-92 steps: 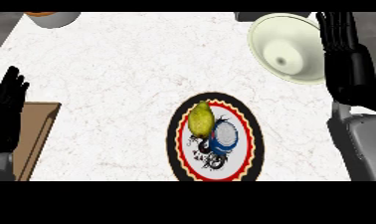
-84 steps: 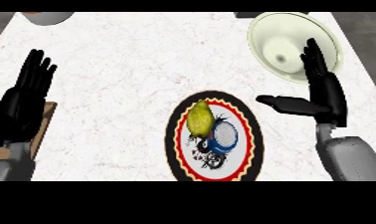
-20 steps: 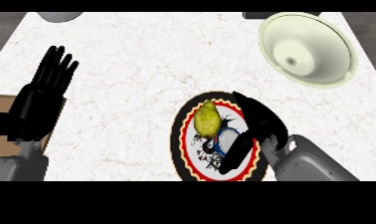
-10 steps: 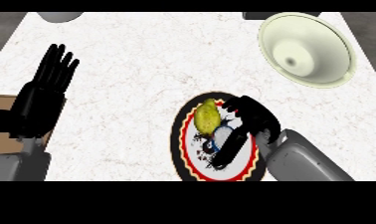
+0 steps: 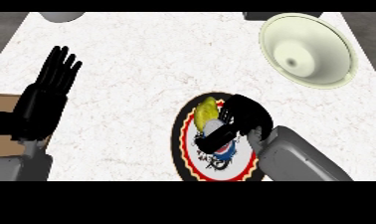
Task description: Pick the can from the plate and place it in the bowl
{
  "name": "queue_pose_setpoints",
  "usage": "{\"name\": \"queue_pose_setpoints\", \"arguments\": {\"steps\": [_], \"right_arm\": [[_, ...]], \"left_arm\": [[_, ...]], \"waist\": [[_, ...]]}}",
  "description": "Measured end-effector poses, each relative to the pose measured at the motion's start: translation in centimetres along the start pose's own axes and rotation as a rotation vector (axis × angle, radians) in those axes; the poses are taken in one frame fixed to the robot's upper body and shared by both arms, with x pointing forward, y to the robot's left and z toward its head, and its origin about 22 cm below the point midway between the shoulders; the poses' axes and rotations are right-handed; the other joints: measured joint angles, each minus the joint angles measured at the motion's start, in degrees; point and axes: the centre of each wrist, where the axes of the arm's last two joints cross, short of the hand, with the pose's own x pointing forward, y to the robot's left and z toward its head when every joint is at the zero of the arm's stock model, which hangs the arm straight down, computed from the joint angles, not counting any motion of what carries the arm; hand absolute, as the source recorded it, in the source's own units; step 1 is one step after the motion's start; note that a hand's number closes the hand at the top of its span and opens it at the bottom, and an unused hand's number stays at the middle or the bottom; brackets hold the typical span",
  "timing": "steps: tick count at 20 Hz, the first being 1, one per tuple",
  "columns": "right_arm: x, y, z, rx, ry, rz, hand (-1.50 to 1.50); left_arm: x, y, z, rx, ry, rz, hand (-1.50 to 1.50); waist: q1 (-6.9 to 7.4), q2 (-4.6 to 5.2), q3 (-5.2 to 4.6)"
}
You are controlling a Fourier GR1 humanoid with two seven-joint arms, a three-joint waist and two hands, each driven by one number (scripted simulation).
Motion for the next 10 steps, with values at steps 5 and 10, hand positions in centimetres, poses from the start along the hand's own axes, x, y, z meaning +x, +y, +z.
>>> {"name": "queue_pose_setpoints", "arguments": {"steps": [5,10], "right_arm": [[0.1,-0.1,0.2,-0.050,-0.054,0.076,1.50],[-1.0,-1.5,-0.1,-0.163,-0.196,0.212,1.50]], "left_arm": [[-0.1,0.5,0.0,-0.001,0.002,0.000,0.00],[-0.1,0.7,-0.3,0.000,-0.003,0.001,0.00]], "waist": [[-0.14,0.18,0.08],[-0.13,0.36,0.16]]}}
